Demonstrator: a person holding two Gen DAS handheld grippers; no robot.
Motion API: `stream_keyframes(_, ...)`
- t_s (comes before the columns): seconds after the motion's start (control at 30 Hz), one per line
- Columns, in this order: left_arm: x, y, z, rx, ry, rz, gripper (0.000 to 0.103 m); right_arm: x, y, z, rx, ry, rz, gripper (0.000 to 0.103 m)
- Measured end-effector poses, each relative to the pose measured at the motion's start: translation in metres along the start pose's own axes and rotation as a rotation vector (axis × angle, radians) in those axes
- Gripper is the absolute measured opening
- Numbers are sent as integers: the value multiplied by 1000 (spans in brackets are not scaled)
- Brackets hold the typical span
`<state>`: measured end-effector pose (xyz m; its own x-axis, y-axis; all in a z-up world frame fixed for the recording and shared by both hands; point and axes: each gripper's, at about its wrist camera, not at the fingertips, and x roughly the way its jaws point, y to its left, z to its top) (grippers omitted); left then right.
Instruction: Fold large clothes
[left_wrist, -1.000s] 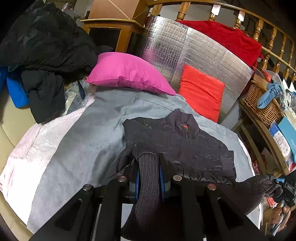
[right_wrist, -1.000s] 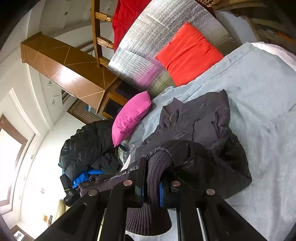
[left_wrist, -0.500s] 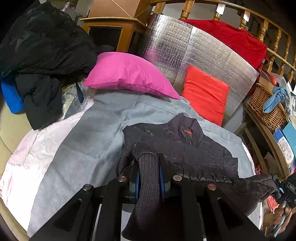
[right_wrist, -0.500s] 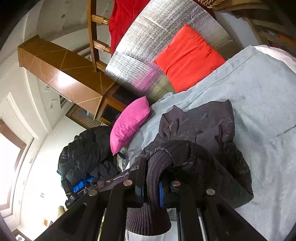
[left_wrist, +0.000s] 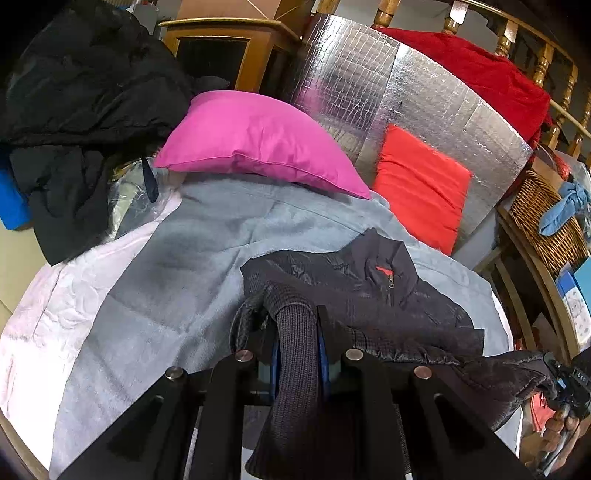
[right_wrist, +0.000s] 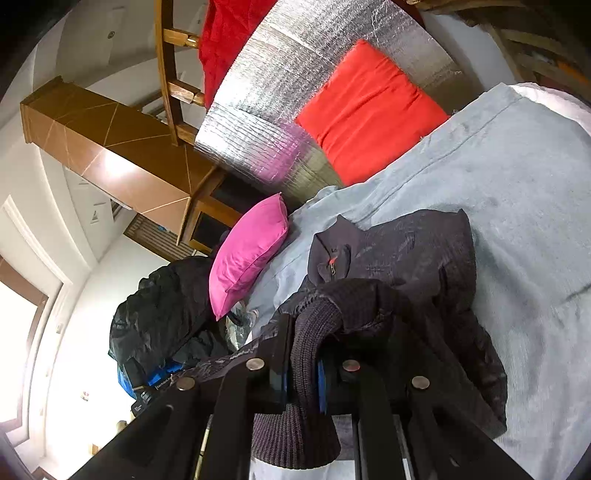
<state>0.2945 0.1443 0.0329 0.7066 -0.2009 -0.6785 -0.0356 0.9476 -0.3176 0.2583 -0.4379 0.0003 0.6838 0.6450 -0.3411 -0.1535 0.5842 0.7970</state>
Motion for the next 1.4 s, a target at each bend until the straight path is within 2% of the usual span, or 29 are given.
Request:
stream_keyframes(0.17,17,2,11,-21,15,-9,17,14,-4,13,8,5,-3,11)
stream_keyframes(0.37,42,-5,24,6,19,-10,17,31,-14,26,25,9,-23,11)
stream_keyframes(0.63,78,-11,34,32,42,24,17,63,-37,50,67,33,-58,11)
stream_keyframes(1.4,165,-17,68,12,78,45,18,138,-90,103,166,67,-126,11)
